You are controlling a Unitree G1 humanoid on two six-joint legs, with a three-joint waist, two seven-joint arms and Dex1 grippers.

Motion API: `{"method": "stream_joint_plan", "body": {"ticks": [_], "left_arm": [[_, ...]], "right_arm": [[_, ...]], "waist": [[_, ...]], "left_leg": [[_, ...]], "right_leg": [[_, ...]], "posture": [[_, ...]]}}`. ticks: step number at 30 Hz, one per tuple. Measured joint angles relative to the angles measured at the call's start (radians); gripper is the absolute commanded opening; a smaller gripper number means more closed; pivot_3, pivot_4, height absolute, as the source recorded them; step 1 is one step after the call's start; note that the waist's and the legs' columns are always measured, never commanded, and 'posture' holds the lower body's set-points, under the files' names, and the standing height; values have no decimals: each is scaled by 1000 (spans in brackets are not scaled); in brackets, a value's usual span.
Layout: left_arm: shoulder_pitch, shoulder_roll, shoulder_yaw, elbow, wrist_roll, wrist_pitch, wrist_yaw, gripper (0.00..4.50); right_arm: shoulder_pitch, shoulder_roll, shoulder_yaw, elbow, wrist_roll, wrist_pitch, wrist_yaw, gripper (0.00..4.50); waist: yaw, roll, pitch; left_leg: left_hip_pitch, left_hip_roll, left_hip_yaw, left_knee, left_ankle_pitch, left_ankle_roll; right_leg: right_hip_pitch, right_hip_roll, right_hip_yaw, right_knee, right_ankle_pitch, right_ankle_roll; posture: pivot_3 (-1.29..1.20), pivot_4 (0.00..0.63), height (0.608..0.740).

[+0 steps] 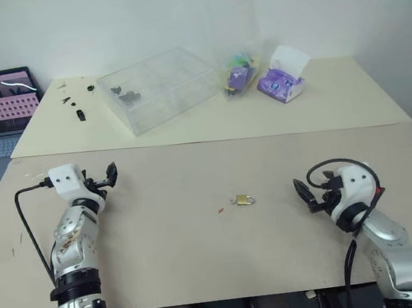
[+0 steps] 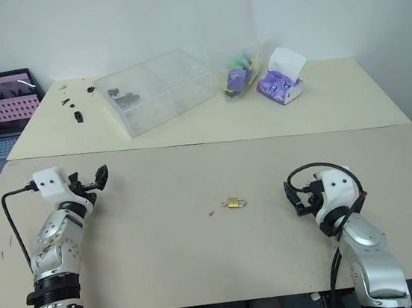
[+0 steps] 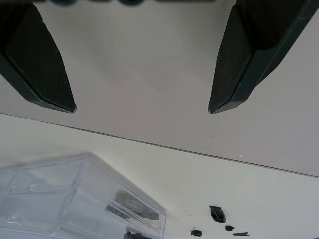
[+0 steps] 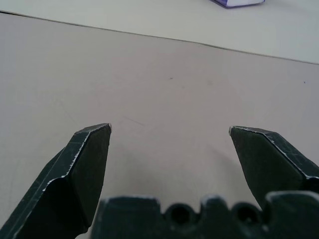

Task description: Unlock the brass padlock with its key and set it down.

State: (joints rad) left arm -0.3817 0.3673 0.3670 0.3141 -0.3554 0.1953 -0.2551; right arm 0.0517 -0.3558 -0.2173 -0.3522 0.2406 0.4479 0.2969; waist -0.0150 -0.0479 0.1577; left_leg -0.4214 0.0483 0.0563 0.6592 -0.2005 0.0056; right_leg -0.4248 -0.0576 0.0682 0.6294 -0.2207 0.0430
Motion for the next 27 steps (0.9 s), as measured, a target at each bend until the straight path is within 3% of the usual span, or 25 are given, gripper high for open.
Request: {"method": "stream_joint_plan", "body": {"ticks": [9,12,14,16,20,24,27], "left_arm": [[7,-10,-35,0,0,-1,-64,4500],[79,26,-88,-102,-42,13,-232,4500],[150,102,-163,-226,-65,24,-391,4500],[217,214,-235,-374,-79,30,-560,4500],[250,306,-293,-488,-88,48,-707,4500],[242,336,-327,-504,-116,72,-804,4500],[222,340,-343,-504,-117,72,-837,4500]], "right_arm": [[-1,-3,4,37,-13,-9,6,4483],[-2,-30,16,38,-23,-11,32,4483],[-6,-65,32,34,-20,-11,74,4483],[-14,-140,55,18,-8,-10,159,4483],[-72,-278,108,-6,41,-10,356,4483],[-259,-428,226,7,138,-10,699,4483],[-380,-434,324,50,155,-28,849,4483]], "waist": [[0,0,0],[-5,0,0],[-8,0,0],[-13,1,1],[-11,5,1],[-15,6,2],[-11,6,2]], "left_leg": [[0,0,0,0,0,0],[-1,0,1,0,0,0],[-1,1,1,-1,0,0],[0,1,2,-1,0,0],[1,1,2,-2,0,0],[2,2,2,-1,0,0],[2,2,1,-1,0,0]], "right_leg": [[0,0,0,0,0,0],[-1,0,0,0,0,-1],[-2,-1,0,0,-1,-2],[-2,-2,1,0,-5,-11],[-1,-2,1,0,-7,-9],[-1,0,0,0,-10,-4],[-1,0,-1,0,-10,-4]], "posture": [[0,150,740],[0,150,740],[0,150,740],[0,150,740],[0,150,740],[0,150,740],[0,150,740]]}}
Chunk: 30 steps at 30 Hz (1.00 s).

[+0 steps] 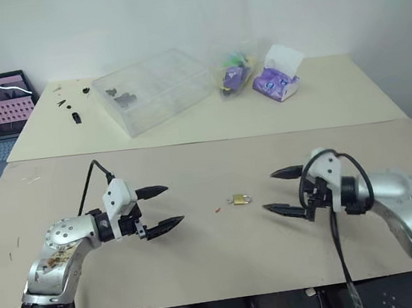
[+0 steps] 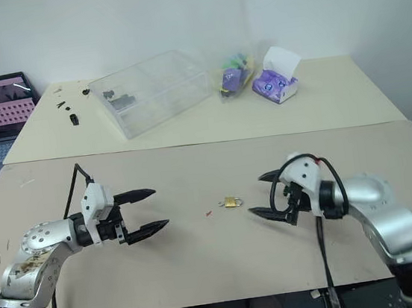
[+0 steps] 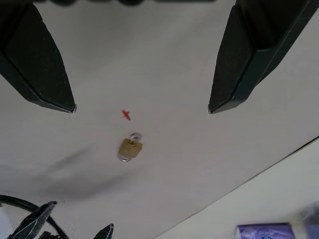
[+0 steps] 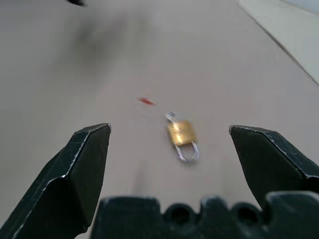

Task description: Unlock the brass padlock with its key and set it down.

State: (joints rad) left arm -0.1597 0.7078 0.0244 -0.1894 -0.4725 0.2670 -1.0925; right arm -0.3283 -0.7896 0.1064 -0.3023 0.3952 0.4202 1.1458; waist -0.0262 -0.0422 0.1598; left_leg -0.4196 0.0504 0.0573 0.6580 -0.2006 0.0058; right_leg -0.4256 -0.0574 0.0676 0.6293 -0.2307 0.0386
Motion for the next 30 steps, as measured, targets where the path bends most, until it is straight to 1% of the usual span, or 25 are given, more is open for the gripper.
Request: {"method": "stream_joint_plan", "body": {"ticks": [1,5,7,9,13,16,23,30], "left_arm": [[-1,0,-4,-1,0,0,-4,4500],[2,-1,-10,-21,0,15,-1,4500],[4,-1,-10,-30,0,21,2,4500],[16,-1,-9,-40,0,23,6,4500],[23,0,-8,-53,0,35,13,4500],[23,5,-4,-63,0,39,20,4500],[28,14,1,-78,0,41,25,4500],[30,15,1,-81,0,41,29,4500]], "right_arm": [[-20,9,24,21,-4,-8,17,4483],[-149,115,122,226,-80,-76,44,4483],[-175,136,136,299,-106,-109,51,4483],[-211,167,146,396,-141,-155,50,4483],[-217,192,157,492,-168,-209,73,4483],[-210,197,161,518,-186,-246,93,4483],[-201,244,167,626,-223,-317,91,4483],[-220,274,161,720,-236,-400,94,4483]], "waist": [[1,0,0],[4,0,0],[11,0,0],[14,0,0],[14,0,0],[13,0,0],[11,0,0],[5,0,0]], "left_leg": [[-1,0,0,0,0,0],[-3,-1,0,0,0,0],[-3,-1,0,0,0,1],[-4,-2,0,0,0,1],[-4,-2,0,0,0,1],[-3,-1,0,0,0,1],[-2,-1,0,0,0,1],[4,0,1,0,0,1]], "right_leg": [[0,0,0,0,0,0],[-2,0,0,0,4,-5],[-2,0,0,0,7,2],[-3,0,0,0,7,2],[-3,0,0,0,7,2],[-2,1,0,1,8,2],[-2,1,0,1,8,2],[3,1,0,1,7,1]], "posture": [[0,150,740],[0,150,740],[0,150,740],[0,150,740],[0,150,740],[0,150,740],[0,150,740],[0,150,740]]}}
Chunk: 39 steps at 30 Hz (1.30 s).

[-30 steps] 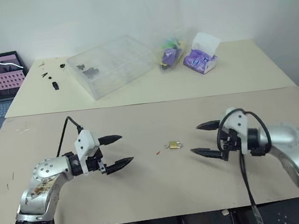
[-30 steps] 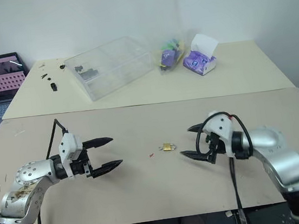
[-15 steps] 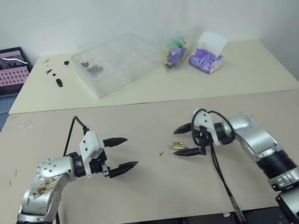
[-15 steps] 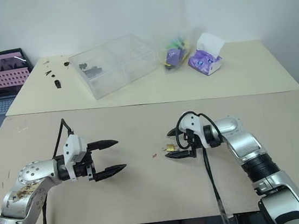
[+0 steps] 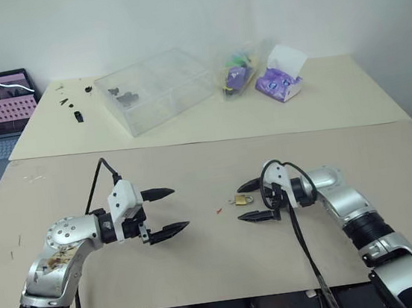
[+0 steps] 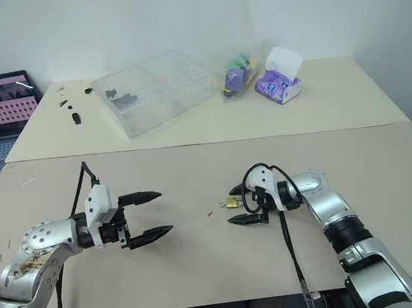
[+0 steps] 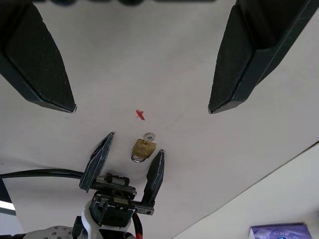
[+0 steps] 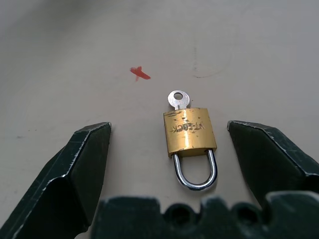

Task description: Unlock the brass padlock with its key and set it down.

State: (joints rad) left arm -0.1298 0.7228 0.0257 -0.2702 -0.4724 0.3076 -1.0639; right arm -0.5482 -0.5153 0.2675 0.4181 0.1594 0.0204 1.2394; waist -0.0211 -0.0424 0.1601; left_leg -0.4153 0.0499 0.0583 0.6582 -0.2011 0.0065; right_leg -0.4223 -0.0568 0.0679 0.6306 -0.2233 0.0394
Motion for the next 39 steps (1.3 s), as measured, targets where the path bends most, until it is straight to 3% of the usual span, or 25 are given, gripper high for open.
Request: {"method": "stream_joint_plan", "body": {"ticks": [6,9,17,18,24,28,35,39], "left_arm": [[0,0,0,0,1,0,4,4500],[0,0,0,0,2,0,8,4500],[-2,0,0,0,6,-1,15,4500],[-3,0,0,0,6,-1,15,4500],[-11,0,0,0,9,-1,16,4500],[-14,-3,-4,1,17,-2,28,4500],[-18,-9,-1,-8,-23,66,50,4500],[-52,19,40,-49,-204,280,56,4500]], "right_arm": [[-10,5,0,36,-9,-37,5,4483],[-13,5,0,39,-18,-41,1,3802],[-19,7,-13,42,-29,-43,-10,1010],[-19,7,-13,43,-29,-44,-10,900],[-18,12,-14,42,-31,-48,-16,900],[47,11,-23,-77,-41,-22,-68,900],[213,-85,-54,-625,9,219,-141,900],[211,-119,-77,-861,18,339,-204,900]], "waist": [[0,0,0],[1,0,0],[3,0,0],[3,0,0],[3,0,0],[3,0,0],[6,1,1],[6,1,1]], "left_leg": [[0,0,0,0,0,0],[0,0,0,1,0,0],[0,0,0,0,0,0],[0,0,0,0,0,0],[0,0,0,0,0,0],[-1,0,0,0,0,0],[-5,0,0,0,0,0],[-4,0,-1,0,0,0]], "right_leg": [[0,0,0,1,0,-1],[0,0,0,1,-1,-2],[0,0,0,1,1,-1],[0,0,0,1,1,-1],[0,0,0,1,1,-1],[-1,0,0,1,0,-1],[-5,0,0,1,0,0],[-5,0,-1,1,-4,6]], "posture": [[0,150,740],[0,150,740],[0,150,740],[0,150,740],[0,150,740],[0,150,740],[0,150,740],[0,150,740]]}}
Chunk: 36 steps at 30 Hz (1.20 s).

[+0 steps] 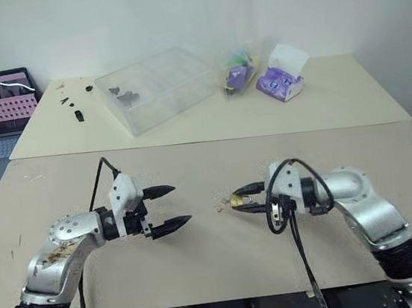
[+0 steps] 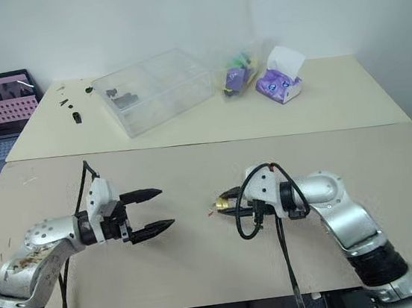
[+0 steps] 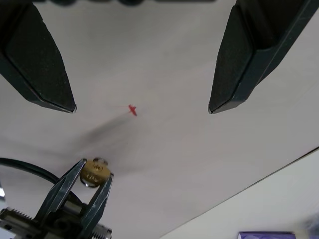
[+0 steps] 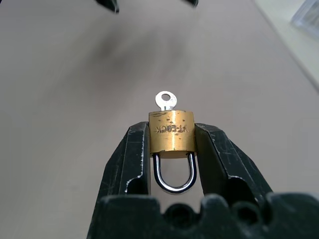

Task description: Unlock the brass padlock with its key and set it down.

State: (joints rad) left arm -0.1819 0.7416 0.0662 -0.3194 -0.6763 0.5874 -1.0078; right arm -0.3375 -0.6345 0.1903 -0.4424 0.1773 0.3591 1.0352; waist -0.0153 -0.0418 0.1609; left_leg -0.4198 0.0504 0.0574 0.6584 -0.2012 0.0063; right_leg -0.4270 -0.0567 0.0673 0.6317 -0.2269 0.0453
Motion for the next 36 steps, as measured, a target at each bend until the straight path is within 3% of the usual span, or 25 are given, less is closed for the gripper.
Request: {"method": "stream_joint_plan", "body": {"ticks": [5,9,14,21,36], "left_arm": [[-90,83,116,-7,-408,389,38,4500],[-123,129,152,86,-582,590,81,4500],[-137,124,149,213,-644,740,160,4500],[-204,12,151,385,-772,874,252,4500],[-251,-74,146,450,-844,946,289,4500]], "right_arm": [[-30,0,86,-65,-89,48,-67,900],[-45,9,131,-90,-125,57,-100,900],[-48,17,156,-92,-146,58,-121,900],[-84,16,157,-136,-153,72,-121,900],[-105,15,156,-185,-56,137,-77,900]], "waist": [[-3,0,0],[-2,0,0],[-1,0,0],[1,0,0],[1,-1,0]], "left_leg": [[0,0,0,0,0,0],[0,-1,0,0,0,0],[0,-1,-1,0,0,0],[-2,-2,-2,0,0,0],[-2,-2,-3,0,0,0]], "right_leg": [[-1,-1,0,0,-1,1],[-1,0,0,0,-1,1],[-1,0,0,0,0,-1],[-1,0,-1,0,3,-6],[-1,0,-1,0,3,-6]], "posture": [[0,150,740],[0,150,740],[0,150,740],[0,150,740],[0,150,740]]}}
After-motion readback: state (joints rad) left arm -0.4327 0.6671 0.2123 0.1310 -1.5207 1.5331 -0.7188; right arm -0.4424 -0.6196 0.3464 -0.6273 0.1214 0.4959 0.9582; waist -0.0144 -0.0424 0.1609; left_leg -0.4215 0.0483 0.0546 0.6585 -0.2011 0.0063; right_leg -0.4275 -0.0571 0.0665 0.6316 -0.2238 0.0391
